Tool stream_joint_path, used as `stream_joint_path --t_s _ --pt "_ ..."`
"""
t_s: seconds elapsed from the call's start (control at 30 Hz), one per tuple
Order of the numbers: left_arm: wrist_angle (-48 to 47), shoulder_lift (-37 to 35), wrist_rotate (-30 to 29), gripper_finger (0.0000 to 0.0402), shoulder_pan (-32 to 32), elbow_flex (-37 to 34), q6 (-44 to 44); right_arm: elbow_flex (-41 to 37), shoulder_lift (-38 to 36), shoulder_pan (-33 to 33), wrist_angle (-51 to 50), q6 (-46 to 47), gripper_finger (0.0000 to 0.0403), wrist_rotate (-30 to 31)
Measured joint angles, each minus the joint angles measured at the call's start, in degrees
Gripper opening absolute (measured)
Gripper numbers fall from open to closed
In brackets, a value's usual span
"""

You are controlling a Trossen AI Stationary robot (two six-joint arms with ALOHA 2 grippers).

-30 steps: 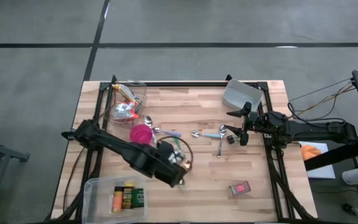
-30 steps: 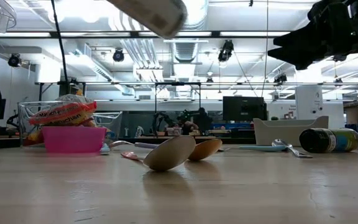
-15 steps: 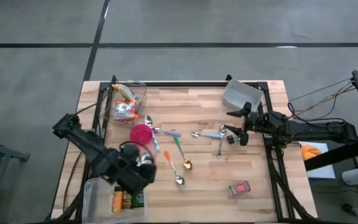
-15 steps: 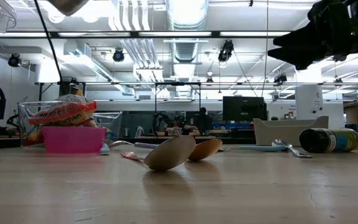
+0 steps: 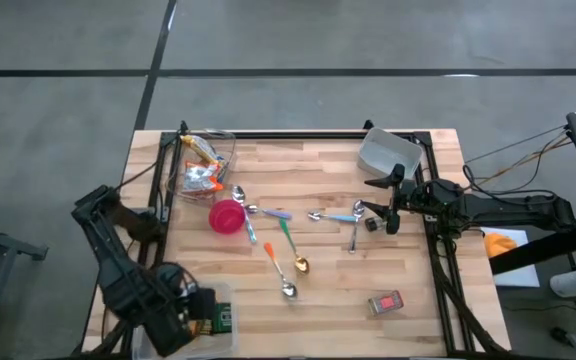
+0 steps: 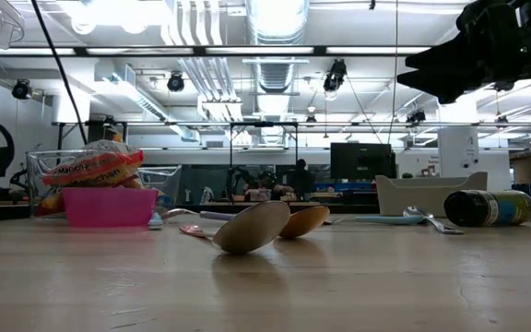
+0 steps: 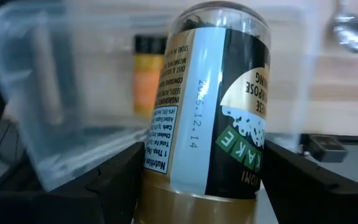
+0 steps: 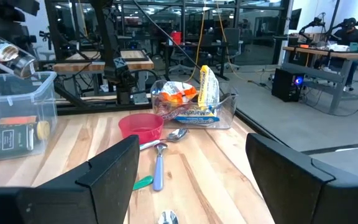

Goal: Pick & Place Food Item
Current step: Put the golden seasoning bottle into the white bin

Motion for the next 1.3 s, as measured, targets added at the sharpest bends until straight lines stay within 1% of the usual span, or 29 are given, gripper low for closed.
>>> stream_joint_path --t_s 0.13,0.23,0.37,0.67,0.83,1.0,1.3 --pt "0.0 0.0 2.1 0.0283 -2.8 -1.8 -5.8 0.0 0.0 0.0 0.0 0.0 0.029 0.0" --pt "-0.1 0.0 2.9 0.0283 -4.3 -4.5 -8.3 0.0 0.0 0.0 0.0 0.0 0.029 0.0" --pt "0.0 0.0 3.3 0.0283 -5.2 -7.9 -9.5 0.0 0.0 0.0 0.0 0.0 0.029 0.0" --pt "2.0 0.0 8.5 0.0283 -5.2 -12.6 -11.5 0.0 0.0 0.0 0.0 0.0 0.029 0.0" --pt "4.1 0.0 9.9 0.0283 -5.4 -16.0 -11.5 0.0 0.0 0.0 0.0 0.0 0.029 0.0" --pt "8.5 0.1 10.0 0.0283 -5.8 -21.8 -11.5 0.0 0.0 0.0 0.0 0.0 0.029 0.0" --pt "20.0 0.1 10.4 0.0283 -6.3 -32.7 -11.6 0.0 0.0 0.0 0.0 0.0 0.029 0.0"
